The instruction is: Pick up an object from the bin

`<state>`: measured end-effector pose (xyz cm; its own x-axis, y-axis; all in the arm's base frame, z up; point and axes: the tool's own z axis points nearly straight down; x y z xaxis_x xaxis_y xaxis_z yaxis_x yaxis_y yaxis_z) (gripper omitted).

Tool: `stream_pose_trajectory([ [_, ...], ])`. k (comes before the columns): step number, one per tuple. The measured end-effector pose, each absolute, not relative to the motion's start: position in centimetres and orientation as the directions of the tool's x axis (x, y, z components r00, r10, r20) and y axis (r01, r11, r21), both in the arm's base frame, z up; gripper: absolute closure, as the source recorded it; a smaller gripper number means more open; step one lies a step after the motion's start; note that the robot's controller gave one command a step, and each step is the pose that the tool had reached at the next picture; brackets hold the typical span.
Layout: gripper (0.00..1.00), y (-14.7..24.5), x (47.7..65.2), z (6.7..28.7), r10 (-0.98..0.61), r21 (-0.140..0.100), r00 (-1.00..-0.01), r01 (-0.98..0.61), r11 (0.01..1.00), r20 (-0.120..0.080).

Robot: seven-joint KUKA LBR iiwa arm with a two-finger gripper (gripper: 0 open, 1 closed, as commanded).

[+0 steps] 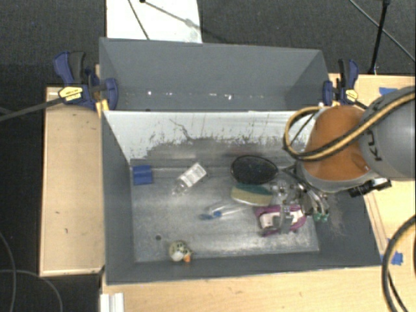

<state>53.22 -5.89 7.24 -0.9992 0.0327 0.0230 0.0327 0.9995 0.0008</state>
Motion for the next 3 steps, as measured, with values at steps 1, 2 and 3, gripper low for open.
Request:
stream_pose_trajectory([
  [1, 1.00, -6.2, 55.0, 23.7, -0.017, -0.001, -1.000, -0.017, 1.000, -0.012],
  [2, 1.00, -11.1, 55.4, 16.0, 0.015, -0.001, -1.000, 0.015, 1.000, 0.003],
  [3, 0.00, -10.8, 55.6, 16.4, 0.011, 0.000, -1.000, 0.011, 1.000, -0.004],
])
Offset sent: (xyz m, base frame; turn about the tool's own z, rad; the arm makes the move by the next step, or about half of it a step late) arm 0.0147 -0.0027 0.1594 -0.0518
